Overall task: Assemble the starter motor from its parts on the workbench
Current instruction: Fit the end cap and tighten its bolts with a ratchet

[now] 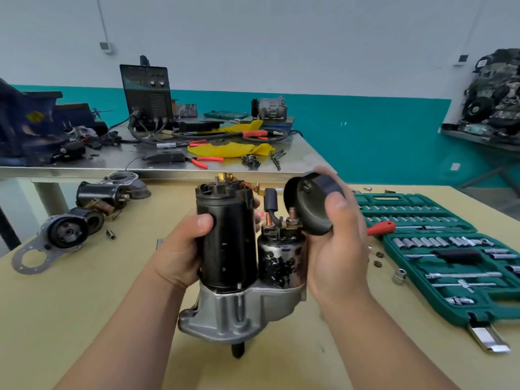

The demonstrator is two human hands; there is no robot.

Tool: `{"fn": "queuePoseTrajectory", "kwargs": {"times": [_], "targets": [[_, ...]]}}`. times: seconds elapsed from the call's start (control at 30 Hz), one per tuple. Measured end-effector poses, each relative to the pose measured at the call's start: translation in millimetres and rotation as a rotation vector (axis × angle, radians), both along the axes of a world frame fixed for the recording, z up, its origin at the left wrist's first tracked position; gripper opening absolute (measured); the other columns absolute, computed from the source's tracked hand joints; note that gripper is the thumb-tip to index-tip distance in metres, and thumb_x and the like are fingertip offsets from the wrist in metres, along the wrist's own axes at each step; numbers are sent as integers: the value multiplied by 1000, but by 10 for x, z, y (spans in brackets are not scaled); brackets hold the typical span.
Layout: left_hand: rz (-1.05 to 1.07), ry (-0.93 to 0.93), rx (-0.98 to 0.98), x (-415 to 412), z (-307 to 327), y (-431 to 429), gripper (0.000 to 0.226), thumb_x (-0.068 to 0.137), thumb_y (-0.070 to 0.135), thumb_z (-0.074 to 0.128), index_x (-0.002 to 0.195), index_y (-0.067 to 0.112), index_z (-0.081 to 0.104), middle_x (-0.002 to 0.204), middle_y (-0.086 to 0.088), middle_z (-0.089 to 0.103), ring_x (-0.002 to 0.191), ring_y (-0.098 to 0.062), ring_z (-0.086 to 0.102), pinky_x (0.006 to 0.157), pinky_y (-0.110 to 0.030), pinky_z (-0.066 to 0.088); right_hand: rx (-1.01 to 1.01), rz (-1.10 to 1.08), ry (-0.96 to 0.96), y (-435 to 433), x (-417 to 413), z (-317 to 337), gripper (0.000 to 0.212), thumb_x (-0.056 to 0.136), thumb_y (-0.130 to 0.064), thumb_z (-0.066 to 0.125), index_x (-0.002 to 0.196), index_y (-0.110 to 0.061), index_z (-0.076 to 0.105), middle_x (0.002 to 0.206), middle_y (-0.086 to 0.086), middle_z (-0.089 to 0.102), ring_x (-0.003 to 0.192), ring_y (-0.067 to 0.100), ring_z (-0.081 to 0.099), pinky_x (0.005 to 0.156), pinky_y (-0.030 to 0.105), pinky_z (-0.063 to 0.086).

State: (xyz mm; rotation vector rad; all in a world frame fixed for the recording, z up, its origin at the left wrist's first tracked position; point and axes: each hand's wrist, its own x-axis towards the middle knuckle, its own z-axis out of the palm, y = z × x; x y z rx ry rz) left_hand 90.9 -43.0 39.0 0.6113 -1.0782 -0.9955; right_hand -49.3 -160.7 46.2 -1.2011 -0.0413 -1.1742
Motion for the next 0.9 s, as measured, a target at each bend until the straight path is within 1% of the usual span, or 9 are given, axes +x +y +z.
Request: {"fn": "queuePoseTrajectory", "kwargs": {"times": [0.1, 0.17, 0.23, 0.4, 0.5, 0.57, 0.63, 0.77, 0.9], "targets": [[-91, 41, -67, 29, 39, 83, 47, 94, 14, 58, 133, -12, 49, 126, -29, 60, 119, -37, 58, 105, -43, 43, -75, 148, -16, 75, -42, 38, 38, 77, -32, 57, 113, -24, 66, 106, 9, 65, 102, 35, 60, 87, 54, 49], [-51, -3, 55, 45, 2, 98, 50, 78, 31, 78, 118, 3, 68, 108, -15, 72, 102, -25, 70, 92, -34, 54, -124, 159, -38, 141, -81, 42, 38, 78, -30, 54, 113, -22, 66, 104, 10, 64, 98, 40, 58, 83, 58, 48], [25, -176, 67, 72, 50, 181, 49, 72, 41, 81, 111, 13, 73, 101, -3, 75, 93, -16, 72, 84, -29, 56, -184, 93, -41, 219, -127, 32, 38, 76, -29, 52, 111, -24, 67, 102, 12, 64, 95, 44, 56, 78, 58, 49], [294, -296, 134, 16, 203, 420, 56, 70, 39, 81, 115, 8, 66, 103, -14, 68, 93, -28, 65, 78, -35, 54, -356, -46, -24, 283, -196, 16, 41, 75, -27, 49, 113, -19, 64, 99, 1, 65, 86, 22, 60, 70, 31, 49], [584, -347, 182, -291, 151, 373, 46, 63, 37, 70, 108, 33, 66, 102, 1, 72, 95, -20, 69, 73, -28, 55, -386, -47, -6, 252, -170, 42, 43, 76, -25, 49, 115, -16, 63, 100, -3, 65, 89, 16, 61, 73, 24, 49], [903, -411, 243, -484, 137, 270, 39, 57, 47, 70, 96, 46, 62, 95, 11, 71, 88, -11, 70, 70, -27, 57, -333, 22, -6, 245, -162, 66, 43, 72, -26, 51, 111, -23, 67, 101, 0, 67, 92, 21, 62, 74, 32, 51], [1026, -487, 217, -562, 146, 227, 41, 55, 46, 75, 93, 45, 60, 91, 14, 70, 81, -6, 69, 65, -22, 55, -268, 106, -18, 235, -163, 98, 42, 68, -26, 50, 105, -26, 70, 101, 6, 67, 95, 31, 61, 76, 45, 52], [927, -486, 103, -603, 164, 268, 41, 61, 34, 80, 98, 36, 64, 97, 5, 72, 89, -14, 70, 69, -23, 54, -253, 243, -53, 218, -223, 217, 44, 68, -25, 46, 103, -11, 69, 101, 19, 66, 95, 39, 60, 79, 50, 51], [931, -499, 13, -656, 152, 331, 39, 64, 34, 79, 101, 31, 66, 97, 6, 73, 89, -10, 69, 70, -17, 51, -325, 352, -41, 254, -299, 287, 44, 67, -23, 48, 102, -10, 70, 99, 20, 65, 94, 38, 60, 80, 57, 49]]}}
